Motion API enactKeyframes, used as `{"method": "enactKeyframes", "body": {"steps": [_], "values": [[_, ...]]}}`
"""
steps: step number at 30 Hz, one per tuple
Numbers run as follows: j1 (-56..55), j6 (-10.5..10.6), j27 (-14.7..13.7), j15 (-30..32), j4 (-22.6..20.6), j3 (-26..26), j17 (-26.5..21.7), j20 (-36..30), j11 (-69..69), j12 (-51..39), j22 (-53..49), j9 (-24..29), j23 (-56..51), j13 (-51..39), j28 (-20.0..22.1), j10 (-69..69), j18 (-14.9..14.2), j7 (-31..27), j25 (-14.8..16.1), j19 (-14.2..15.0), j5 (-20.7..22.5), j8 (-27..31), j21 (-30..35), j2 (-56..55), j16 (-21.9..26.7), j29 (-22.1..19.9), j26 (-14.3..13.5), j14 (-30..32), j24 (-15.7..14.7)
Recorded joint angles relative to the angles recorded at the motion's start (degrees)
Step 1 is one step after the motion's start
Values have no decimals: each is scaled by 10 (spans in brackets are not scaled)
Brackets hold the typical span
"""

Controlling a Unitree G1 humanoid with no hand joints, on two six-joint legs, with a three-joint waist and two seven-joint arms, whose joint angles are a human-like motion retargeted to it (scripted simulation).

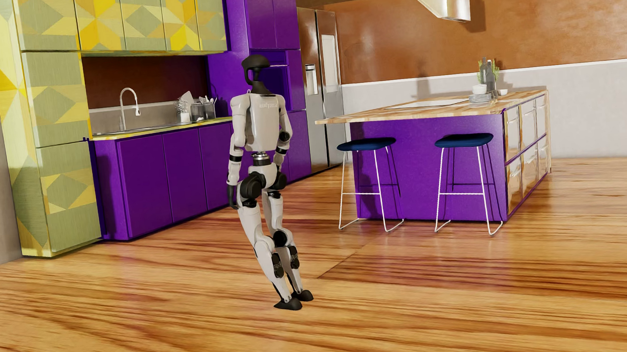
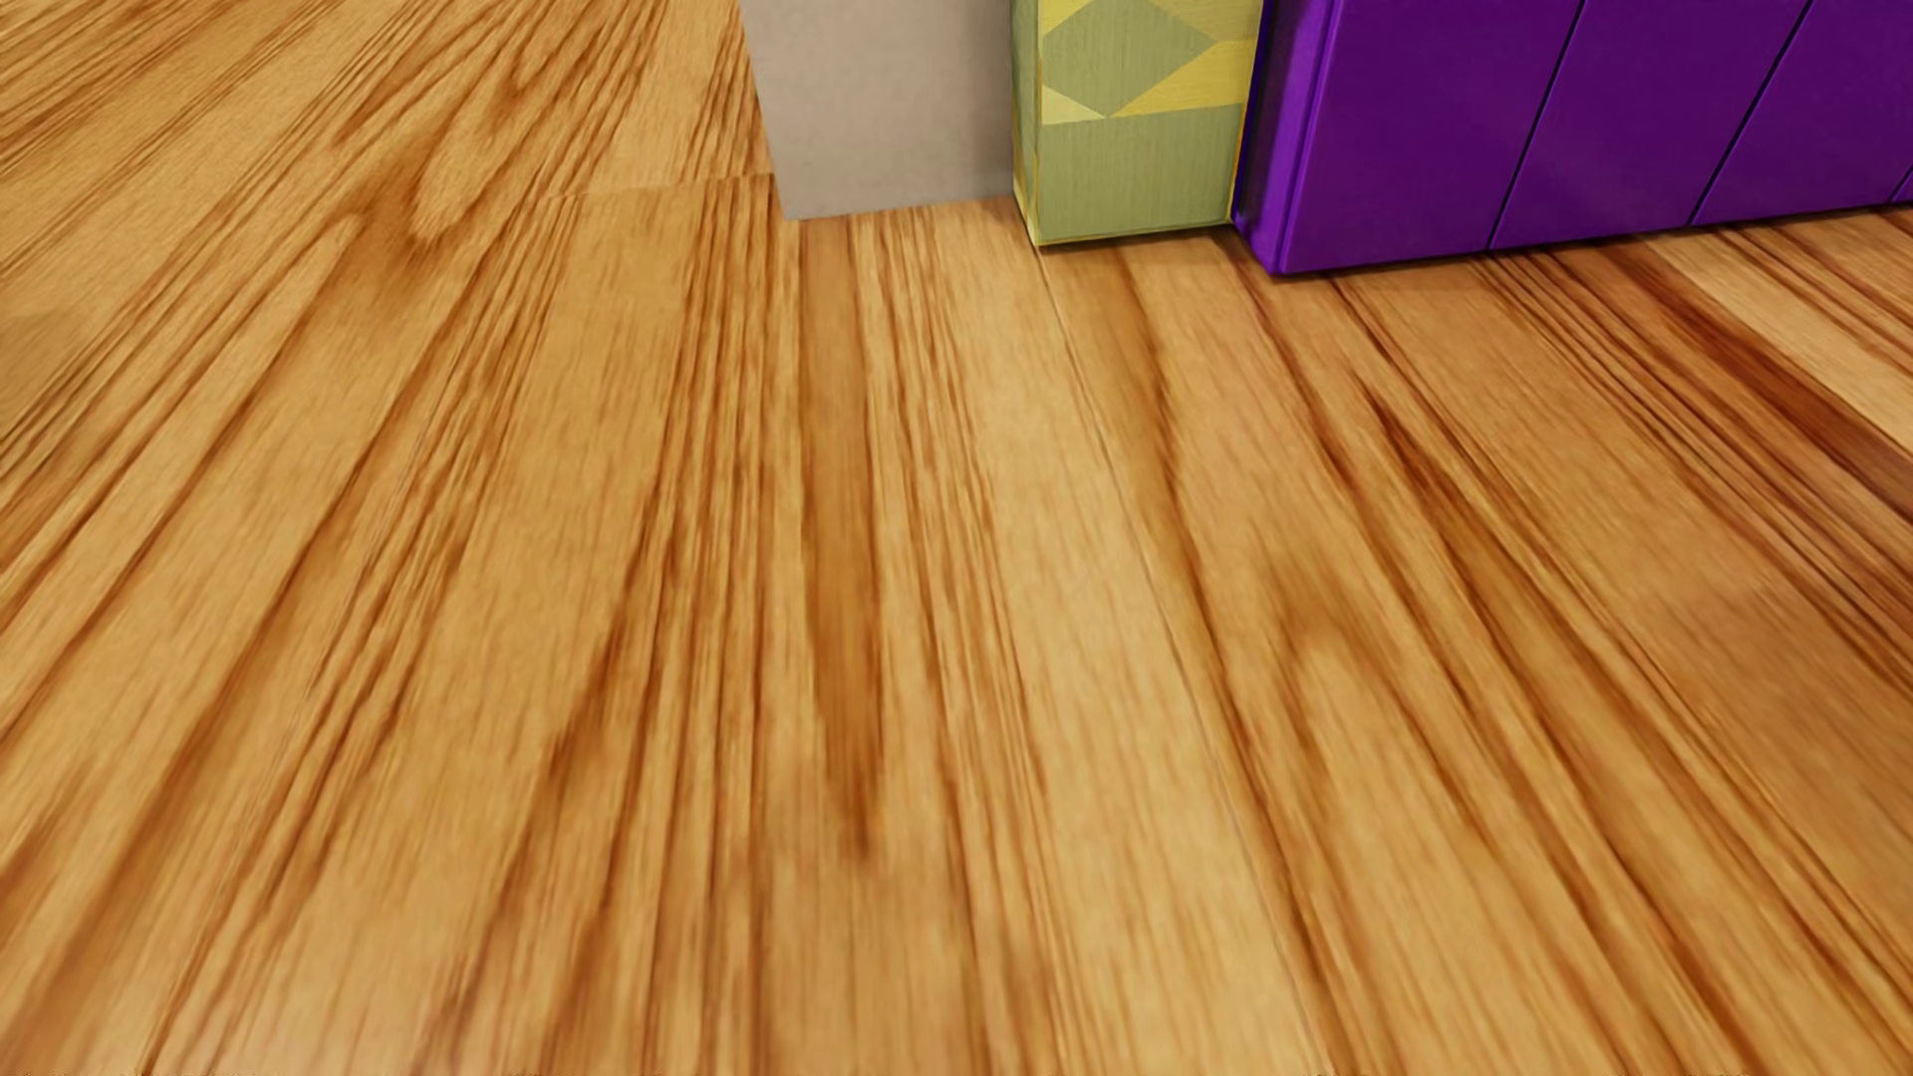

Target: Don't move

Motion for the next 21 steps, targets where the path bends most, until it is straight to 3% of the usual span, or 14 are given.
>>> {"method": "enactKeyframes", "body": {"steps": [21], "values": [[2,-5,0,-4,0,-1,1,-4,2,-2,-3,-2,0,-2,0,-9,0,0,0,0,2,0,2,-4,2,0,0,5,0]]}}
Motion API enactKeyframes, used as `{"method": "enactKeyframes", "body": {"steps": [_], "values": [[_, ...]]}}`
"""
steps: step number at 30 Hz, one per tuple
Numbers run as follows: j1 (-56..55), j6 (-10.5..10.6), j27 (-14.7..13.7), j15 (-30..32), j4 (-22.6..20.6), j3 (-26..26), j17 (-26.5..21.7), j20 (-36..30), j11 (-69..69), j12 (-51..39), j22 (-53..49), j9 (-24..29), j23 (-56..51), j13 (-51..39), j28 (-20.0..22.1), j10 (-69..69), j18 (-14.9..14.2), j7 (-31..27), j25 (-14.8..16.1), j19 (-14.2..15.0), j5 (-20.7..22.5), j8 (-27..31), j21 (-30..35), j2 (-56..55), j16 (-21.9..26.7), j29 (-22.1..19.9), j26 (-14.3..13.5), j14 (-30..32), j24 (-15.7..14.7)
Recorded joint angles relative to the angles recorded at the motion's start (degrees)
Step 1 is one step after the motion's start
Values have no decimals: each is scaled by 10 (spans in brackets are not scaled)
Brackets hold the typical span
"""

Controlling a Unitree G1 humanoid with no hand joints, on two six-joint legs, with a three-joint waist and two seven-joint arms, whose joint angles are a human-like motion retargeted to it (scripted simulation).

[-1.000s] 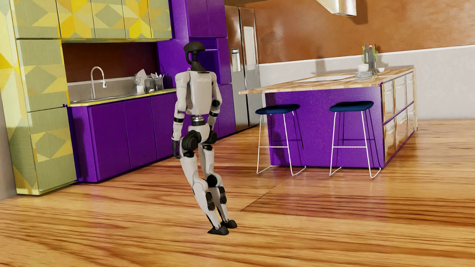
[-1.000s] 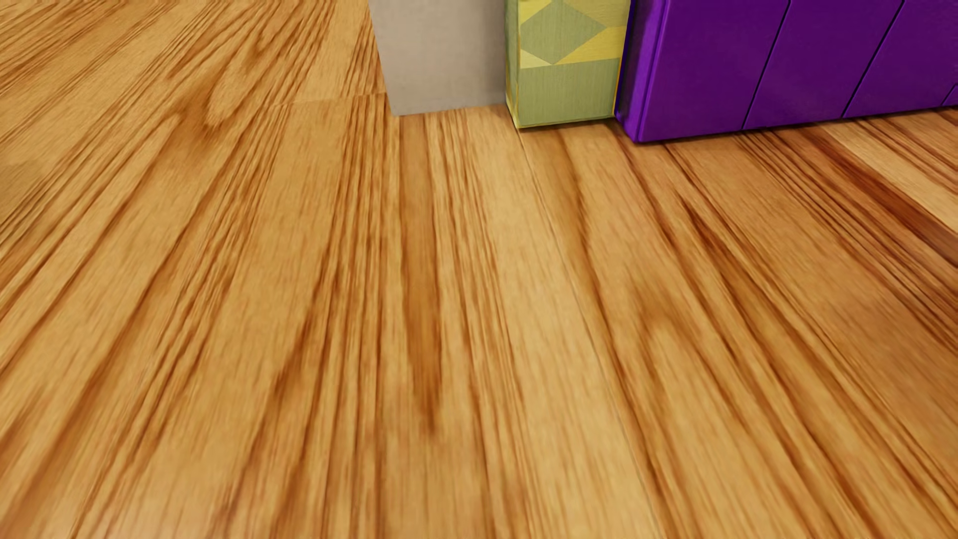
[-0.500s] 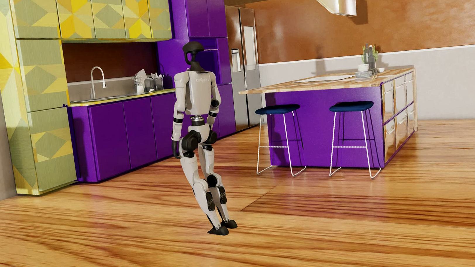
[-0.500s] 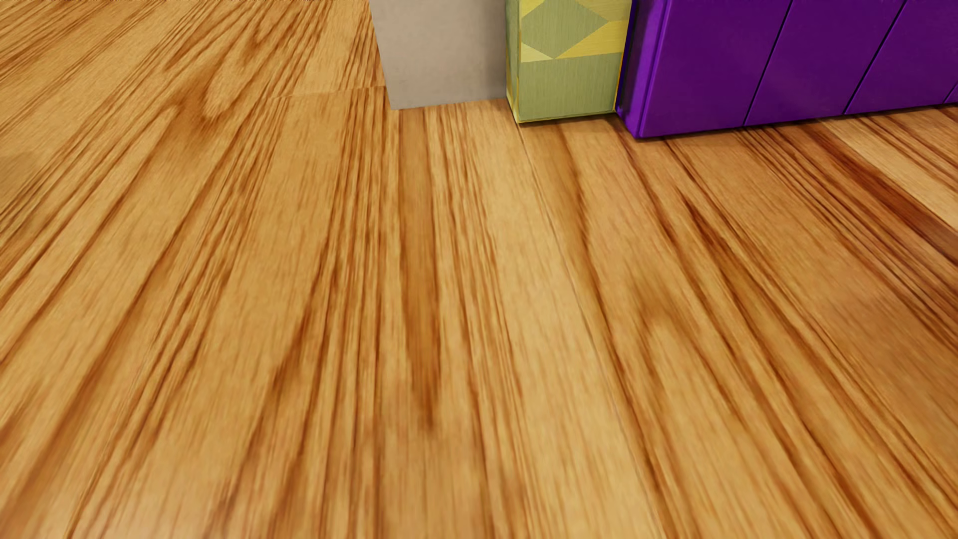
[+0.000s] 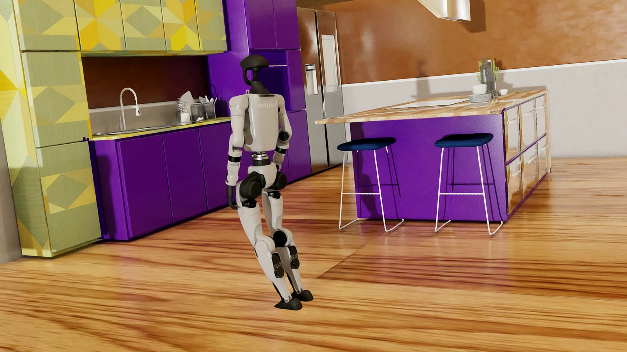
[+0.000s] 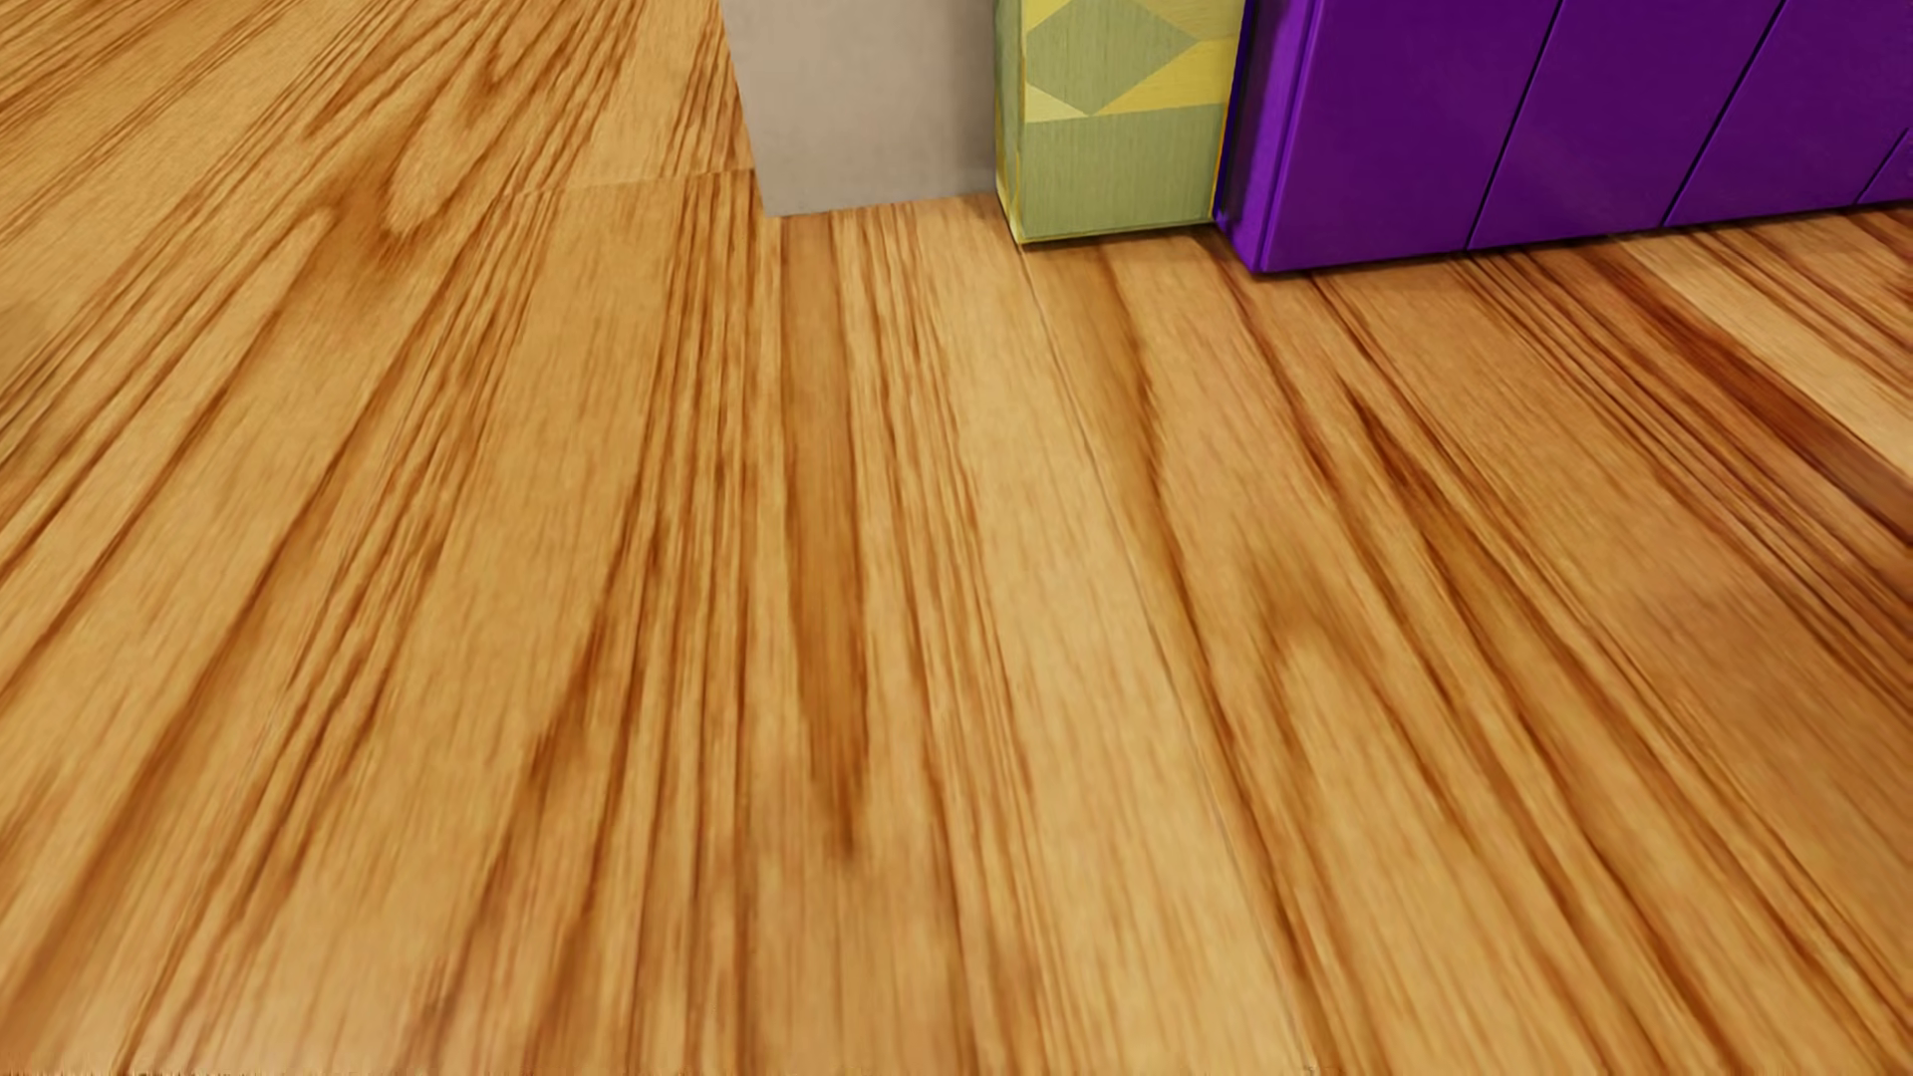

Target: Don't move

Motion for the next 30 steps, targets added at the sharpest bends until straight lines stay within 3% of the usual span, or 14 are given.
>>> {"method": "enactKeyframes", "body": {"steps": [30], "values": [[-2,-5,0,-2,5,-3,5,-8,-2,-8,-2,12,-1,-8,0,3,0,0,0,0,5,0,-4,2,-1,0,0,4,0]]}}
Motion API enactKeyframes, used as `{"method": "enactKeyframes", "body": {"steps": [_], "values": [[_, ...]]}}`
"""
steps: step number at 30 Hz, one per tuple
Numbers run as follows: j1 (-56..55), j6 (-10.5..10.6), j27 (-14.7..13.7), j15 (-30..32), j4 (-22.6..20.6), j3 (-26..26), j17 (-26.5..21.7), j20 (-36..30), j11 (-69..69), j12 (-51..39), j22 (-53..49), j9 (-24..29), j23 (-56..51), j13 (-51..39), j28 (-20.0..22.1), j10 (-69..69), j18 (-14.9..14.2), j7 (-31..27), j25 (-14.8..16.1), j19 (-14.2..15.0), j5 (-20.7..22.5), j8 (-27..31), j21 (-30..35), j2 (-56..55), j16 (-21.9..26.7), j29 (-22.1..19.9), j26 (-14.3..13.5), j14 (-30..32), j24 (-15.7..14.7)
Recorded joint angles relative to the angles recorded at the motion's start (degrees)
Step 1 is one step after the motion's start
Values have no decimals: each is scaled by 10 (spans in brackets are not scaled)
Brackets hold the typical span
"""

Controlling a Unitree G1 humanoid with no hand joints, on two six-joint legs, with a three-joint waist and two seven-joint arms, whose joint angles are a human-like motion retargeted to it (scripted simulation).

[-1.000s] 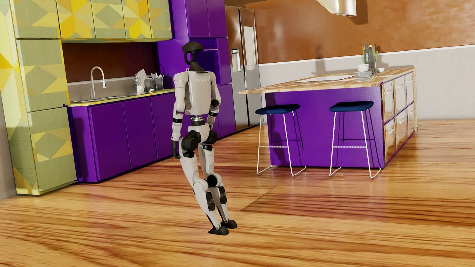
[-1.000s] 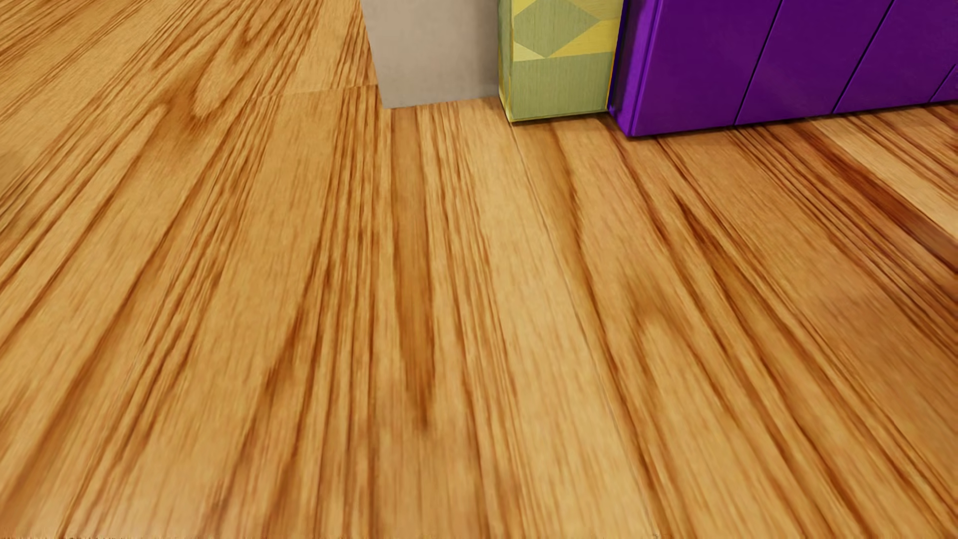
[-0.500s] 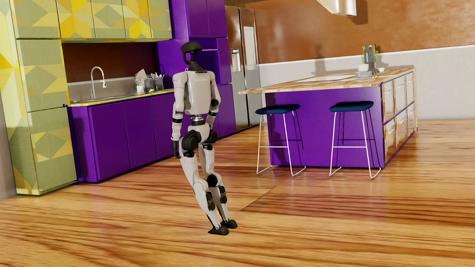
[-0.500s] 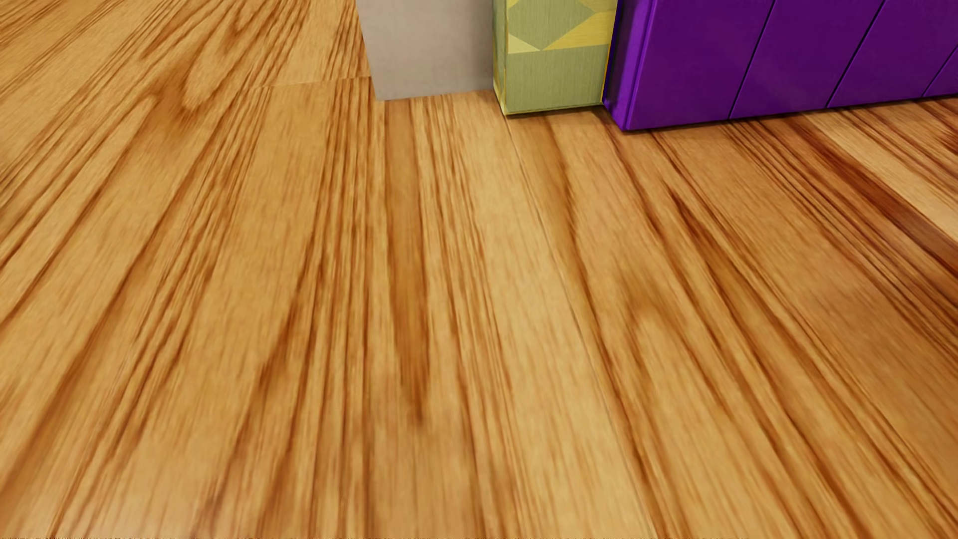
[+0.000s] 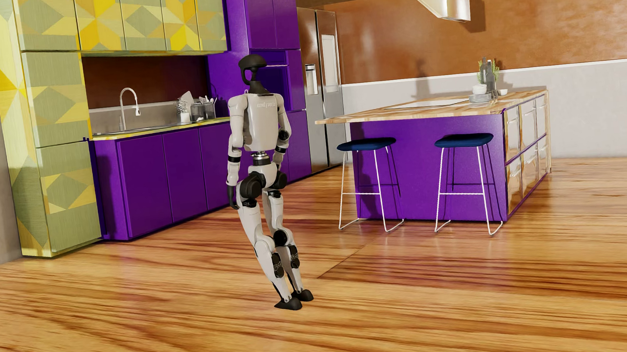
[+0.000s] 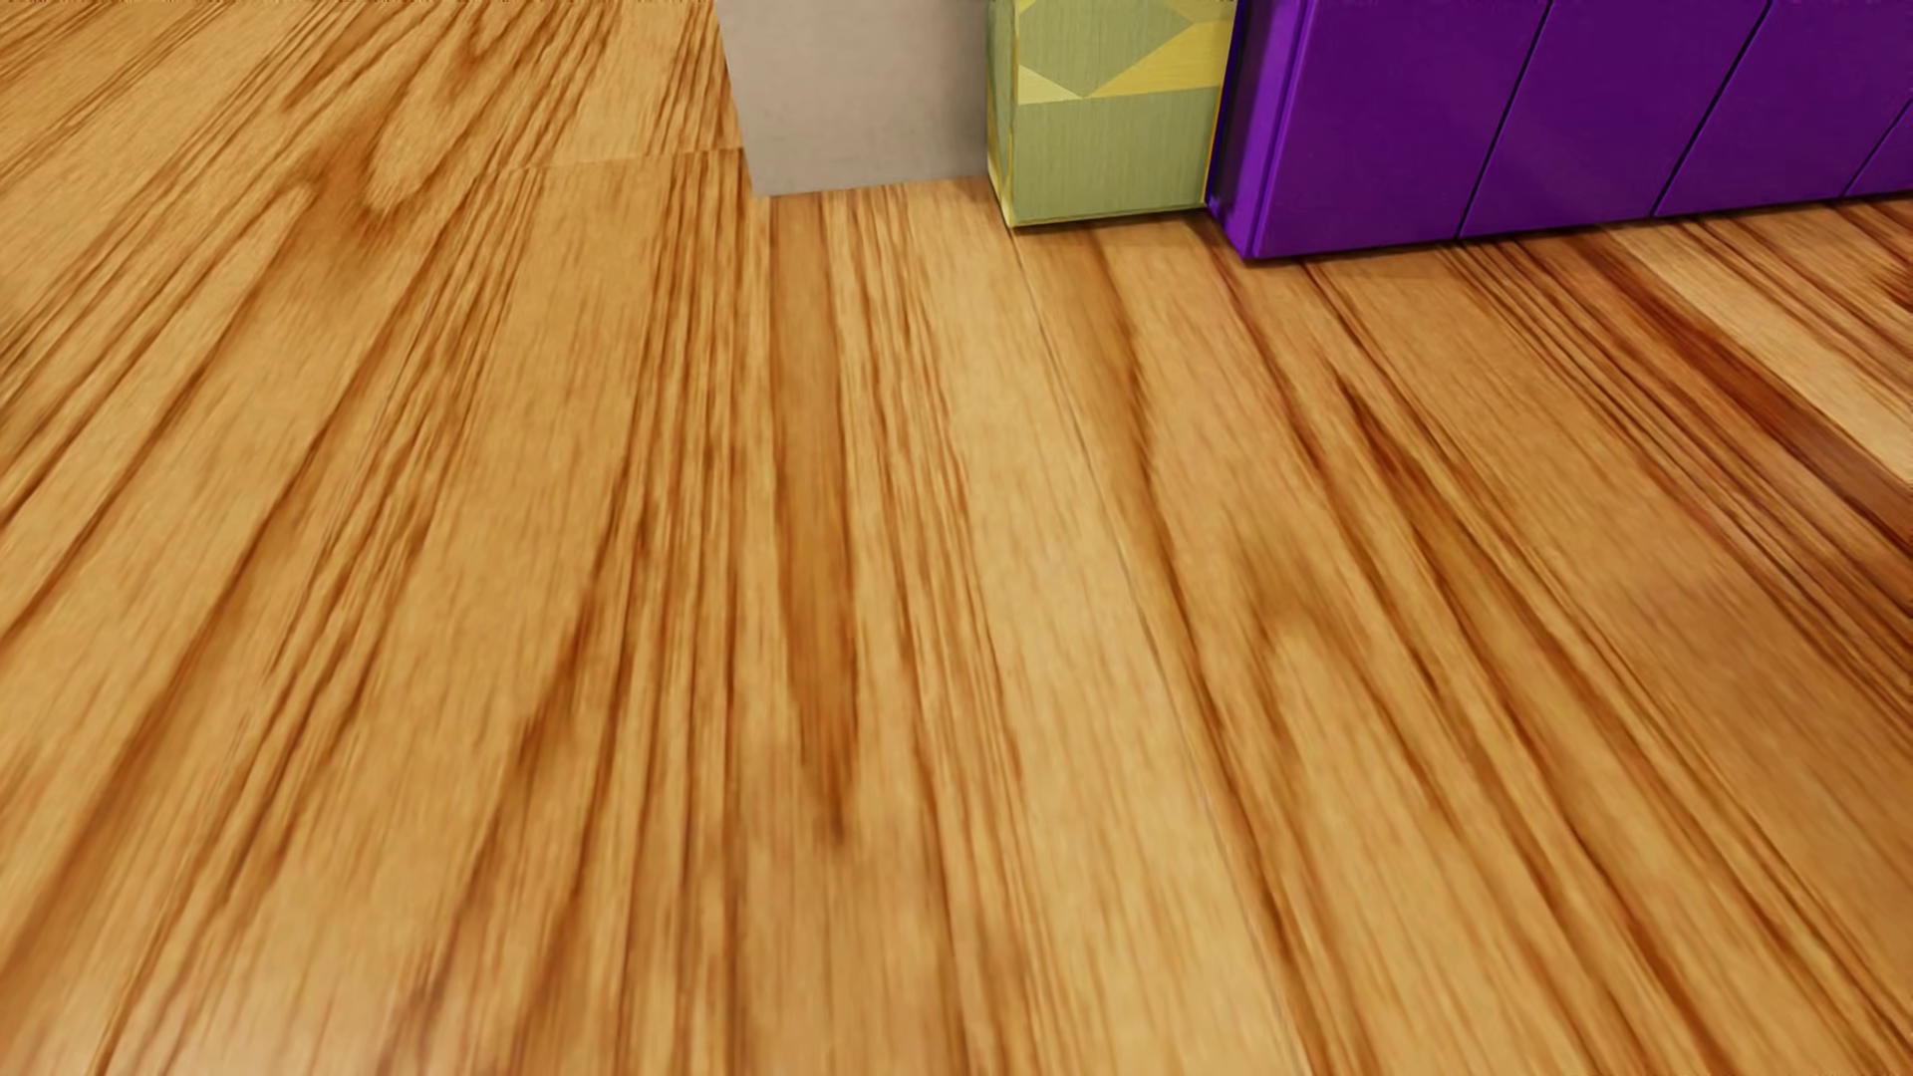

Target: Don't move

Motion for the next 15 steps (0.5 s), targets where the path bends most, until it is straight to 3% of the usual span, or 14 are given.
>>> {"method": "enactKeyframes", "body": {"steps": [15], "values": [[-2,3,0,0,-1,1,-2,-3,2,0,-2,-3,0,-1,0,1,0,0,0,0,0,0,2,-4,0,0,0,0,0]]}}
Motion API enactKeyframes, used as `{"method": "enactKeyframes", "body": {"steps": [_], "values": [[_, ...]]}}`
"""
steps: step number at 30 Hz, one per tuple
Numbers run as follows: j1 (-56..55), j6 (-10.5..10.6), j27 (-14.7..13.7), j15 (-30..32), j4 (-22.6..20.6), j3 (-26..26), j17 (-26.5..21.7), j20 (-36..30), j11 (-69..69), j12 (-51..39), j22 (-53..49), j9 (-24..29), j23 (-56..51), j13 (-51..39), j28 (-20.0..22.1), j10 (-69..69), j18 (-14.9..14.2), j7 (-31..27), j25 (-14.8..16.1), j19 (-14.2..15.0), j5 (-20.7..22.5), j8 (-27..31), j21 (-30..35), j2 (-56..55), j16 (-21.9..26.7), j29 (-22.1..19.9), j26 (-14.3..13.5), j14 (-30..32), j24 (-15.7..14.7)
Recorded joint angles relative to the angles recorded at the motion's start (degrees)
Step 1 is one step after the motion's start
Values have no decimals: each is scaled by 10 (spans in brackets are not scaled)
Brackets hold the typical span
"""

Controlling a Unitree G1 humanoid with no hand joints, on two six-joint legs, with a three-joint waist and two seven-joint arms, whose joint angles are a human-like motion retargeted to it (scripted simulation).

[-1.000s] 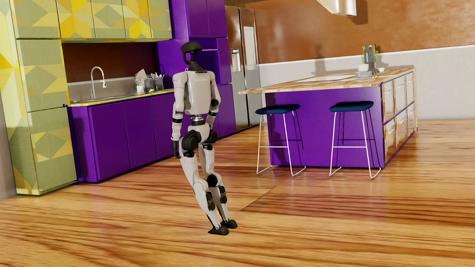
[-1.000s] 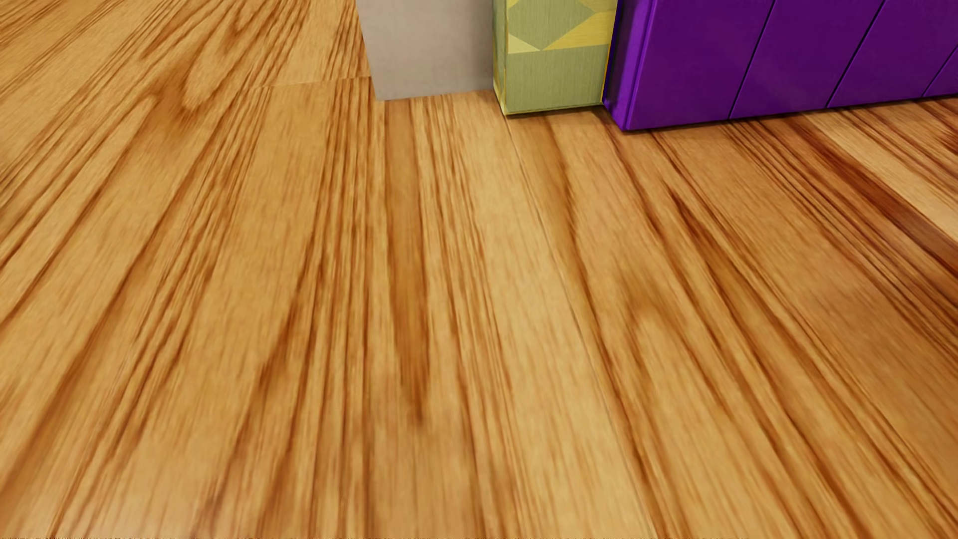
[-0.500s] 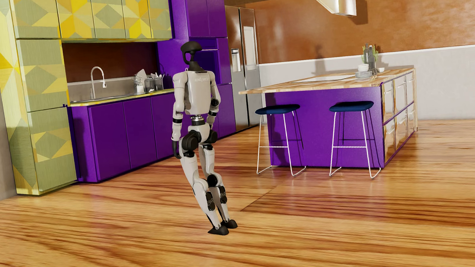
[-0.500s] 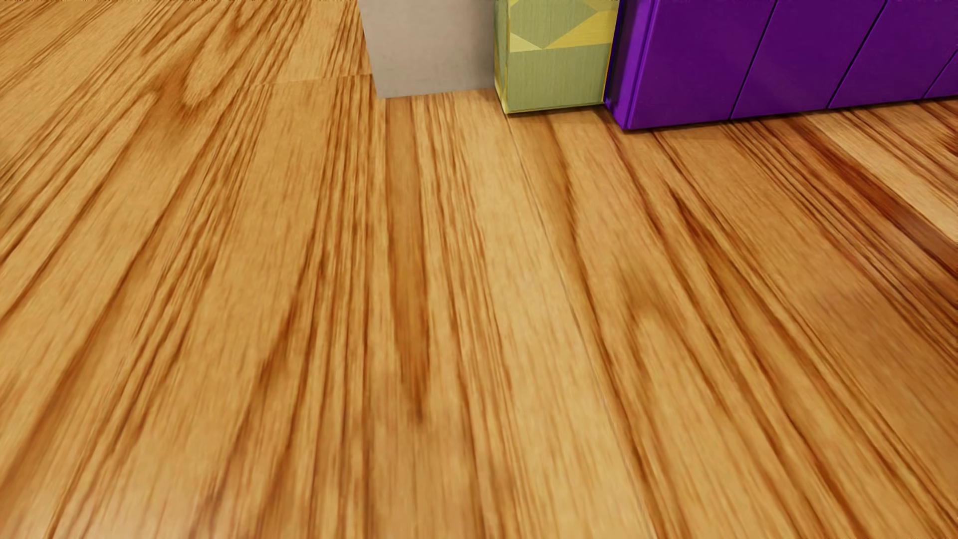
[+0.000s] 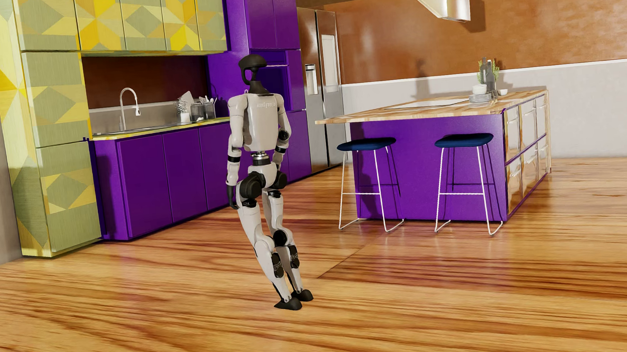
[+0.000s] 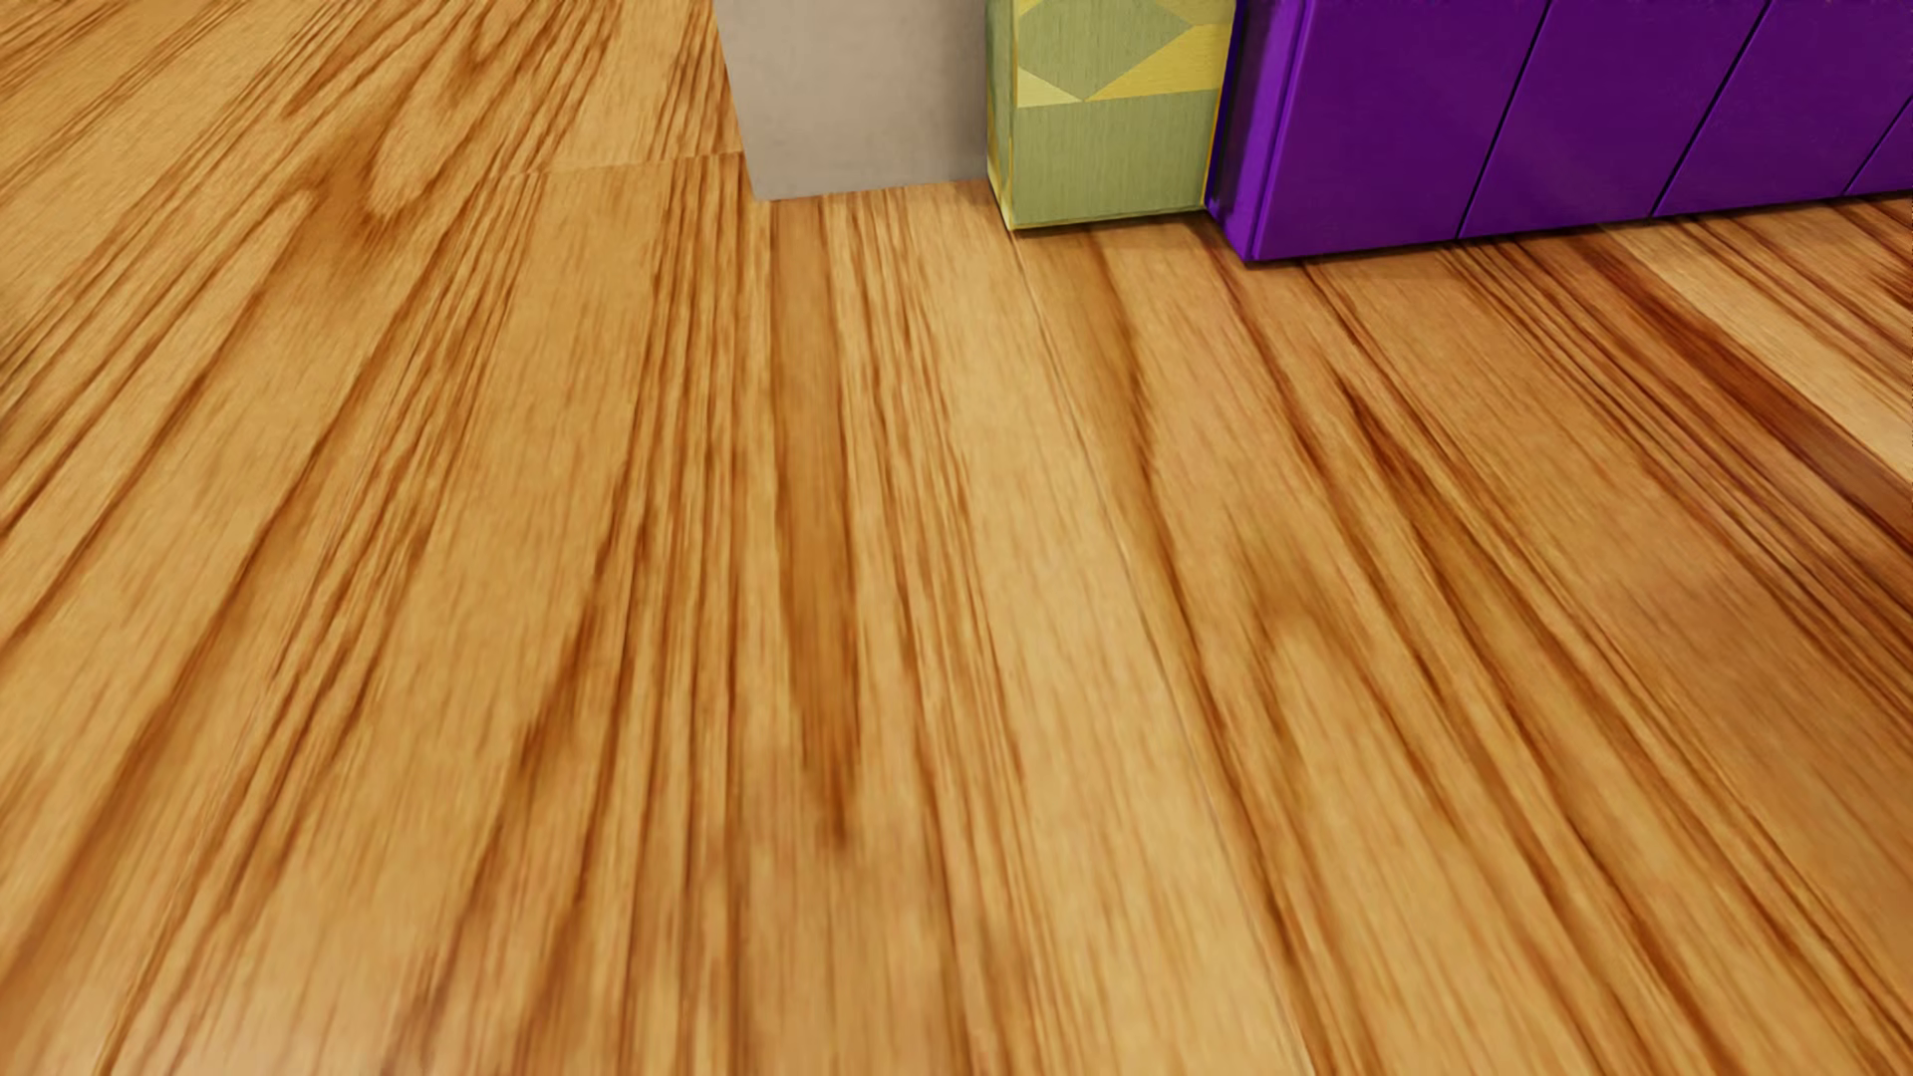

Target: Don't move

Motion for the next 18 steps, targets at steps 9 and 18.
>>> {"method": "enactKeyframes", "body": {"steps": [9,18], "values": [[5,-4,0,2,-2,-1,2,4,-2,2,3,-9,-3,3,0,1,0,0,0,0,-3,0,-6,7,-1,0,0,-2,0],[5,-10,0,4,-3,4,2,14,-2,6,10,-13,2,5,0,-6,0,0,0,0,-4,0,5,3,2,0,0,2,0]]}}
